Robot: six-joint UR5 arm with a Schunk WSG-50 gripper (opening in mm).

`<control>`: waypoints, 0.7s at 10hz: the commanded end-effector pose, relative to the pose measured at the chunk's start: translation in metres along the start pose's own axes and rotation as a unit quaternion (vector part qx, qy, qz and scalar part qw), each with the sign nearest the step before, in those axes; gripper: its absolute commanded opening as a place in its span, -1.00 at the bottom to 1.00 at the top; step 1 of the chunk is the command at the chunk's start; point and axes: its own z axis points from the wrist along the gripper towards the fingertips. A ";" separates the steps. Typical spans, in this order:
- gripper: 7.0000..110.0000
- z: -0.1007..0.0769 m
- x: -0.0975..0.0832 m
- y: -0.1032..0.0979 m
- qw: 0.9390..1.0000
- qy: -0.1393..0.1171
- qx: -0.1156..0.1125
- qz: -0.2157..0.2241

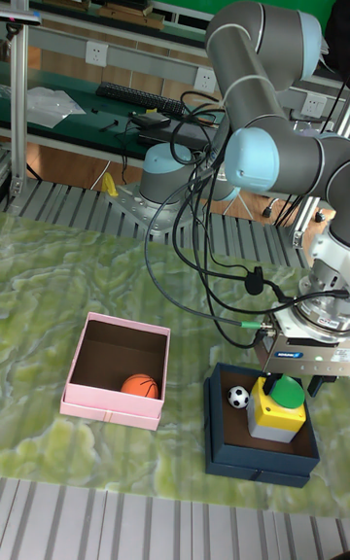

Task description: Move an object from one box to another

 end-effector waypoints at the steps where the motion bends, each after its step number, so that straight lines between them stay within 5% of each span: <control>1: 0.57 0.002 0.002 0.000 1.000 0.006 -0.001 -0.006; 7: 0.57 0.008 0.009 0.001 1.000 0.026 0.013 0.009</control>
